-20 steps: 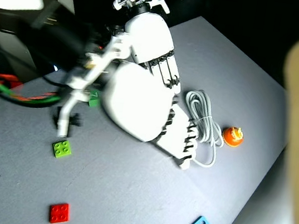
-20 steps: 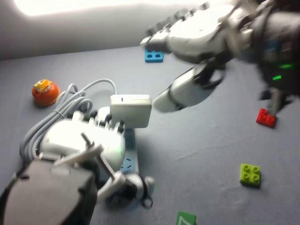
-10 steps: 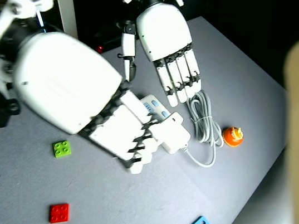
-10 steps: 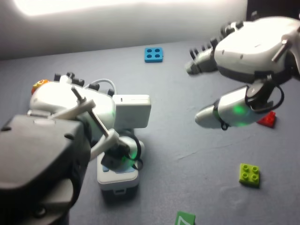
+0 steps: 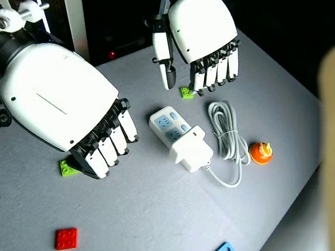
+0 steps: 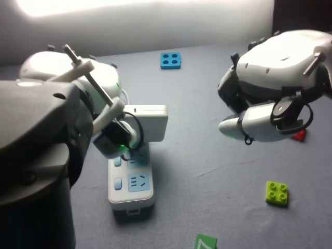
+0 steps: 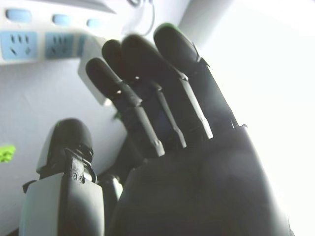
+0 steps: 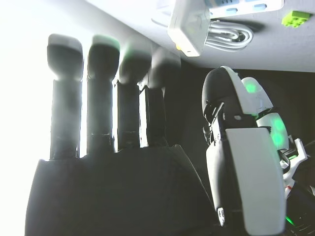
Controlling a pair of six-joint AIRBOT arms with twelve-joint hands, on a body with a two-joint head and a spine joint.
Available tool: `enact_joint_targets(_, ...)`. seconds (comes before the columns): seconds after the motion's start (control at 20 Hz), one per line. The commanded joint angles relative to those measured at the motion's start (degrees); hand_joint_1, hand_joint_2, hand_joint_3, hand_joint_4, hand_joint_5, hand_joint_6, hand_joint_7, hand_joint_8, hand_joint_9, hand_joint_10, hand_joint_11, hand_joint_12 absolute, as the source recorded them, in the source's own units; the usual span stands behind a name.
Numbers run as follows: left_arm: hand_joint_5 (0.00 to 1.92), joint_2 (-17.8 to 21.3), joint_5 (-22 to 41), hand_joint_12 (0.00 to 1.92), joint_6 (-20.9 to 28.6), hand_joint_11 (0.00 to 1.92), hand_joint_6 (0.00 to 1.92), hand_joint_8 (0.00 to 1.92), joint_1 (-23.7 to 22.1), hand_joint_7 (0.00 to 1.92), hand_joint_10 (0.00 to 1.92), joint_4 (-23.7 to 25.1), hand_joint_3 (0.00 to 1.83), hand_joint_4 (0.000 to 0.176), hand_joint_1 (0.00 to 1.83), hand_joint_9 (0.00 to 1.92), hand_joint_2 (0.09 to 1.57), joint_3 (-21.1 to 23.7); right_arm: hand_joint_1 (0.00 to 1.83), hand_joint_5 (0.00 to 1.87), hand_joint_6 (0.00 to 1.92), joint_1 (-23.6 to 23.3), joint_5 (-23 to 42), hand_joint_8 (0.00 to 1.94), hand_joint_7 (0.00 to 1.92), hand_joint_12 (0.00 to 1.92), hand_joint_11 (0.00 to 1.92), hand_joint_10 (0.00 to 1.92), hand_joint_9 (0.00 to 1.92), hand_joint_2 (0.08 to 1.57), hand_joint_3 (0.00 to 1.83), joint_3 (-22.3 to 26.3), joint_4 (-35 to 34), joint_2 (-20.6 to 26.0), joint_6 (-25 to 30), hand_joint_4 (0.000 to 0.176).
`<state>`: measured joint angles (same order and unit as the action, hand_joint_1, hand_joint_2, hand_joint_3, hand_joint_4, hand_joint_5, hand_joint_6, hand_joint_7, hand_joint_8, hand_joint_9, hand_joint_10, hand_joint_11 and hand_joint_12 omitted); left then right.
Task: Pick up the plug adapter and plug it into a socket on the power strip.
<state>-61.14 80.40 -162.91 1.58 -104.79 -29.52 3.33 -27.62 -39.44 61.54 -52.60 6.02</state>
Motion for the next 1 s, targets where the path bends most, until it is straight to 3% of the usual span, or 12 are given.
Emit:
enact_joint_targets(0.0,0.97,0.72,1.41,1.92,-0.61,1.04,1.92,1.92,-0.82,1.02,1.92,4.77,0.0,0.0,0.62,1.03,1.27,-0.25,0.39,0.87,1.92,-0.32,2.59,1.94,1.03,1.92,1.38,1.92,1.19,1.34,0.01,0.07,2.58,0.32,0.48,0.0)
enact_joint_targets(0.05,0.97,0.72,1.42,1.92,-0.61,1.04,1.92,1.92,-1.18,1.02,1.92,4.41,0.0,0.0,0.62,1.03,1.27,-0.37,0.39,0.87,1.92,-0.13,2.88,1.94,1.03,1.92,1.38,1.92,1.19,1.34,0.01,0.07,2.6,0.32,0.61,0.0)
enact_joint_targets(0.1,1.12,0.72,1.43,1.92,-0.61,1.17,1.92,1.92,-1.4,1.13,1.92,3.71,0.01,0.0,0.57,1.14,1.31,-0.52,0.3,0.92,1.92,0.14,3.02,1.94,1.1,1.92,1.47,1.92,1.27,1.4,0.02,0.07,3.27,0.3,1.46,0.0)
enact_joint_targets(0.2,1.22,0.72,1.43,1.92,-0.61,1.25,1.92,1.92,-1.37,1.19,1.92,3.69,0.01,0.0,0.52,1.21,1.33,-0.48,0.3,0.99,1.92,0.98,3.17,1.94,1.16,1.92,1.49,1.92,1.33,1.42,0.02,0.09,9.61,0.32,6.92,0.0)
enact_joint_targets(0.35,1.34,0.93,1.43,1.92,-0.61,1.41,1.92,1.92,-1.32,1.35,1.92,2.89,0.01,0.0,0.46,1.37,1.39,-0.13,0.39,1.06,1.92,1.43,3.23,1.94,1.2,1.92,1.57,1.92,1.38,1.43,0.0,0.09,12.34,0.33,9.06,0.0)
enact_joint_targets(0.5,1.31,1.16,2.19,1.92,-0.61,1.45,1.92,1.92,-1.94,1.35,1.92,2.15,0.01,0.0,0.47,1.38,1.42,0.38,0.45,1.06,1.92,1.71,3.47,1.94,1.2,1.92,1.56,1.92,1.37,1.43,0.0,0.1,12.34,0.32,9.14,0.0)
enact_joint_targets(0.95,1.25,2.53,2.61,1.92,-1.23,1.39,1.92,1.92,-2.91,1.31,1.92,1.36,0.0,0.0,0.5,1.35,1.43,1.05,0.32,1.09,1.92,2.38,3.08,1.94,1.24,1.92,1.54,1.92,1.37,1.48,0.0,0.05,12.59,0.39,8.56,0.0)
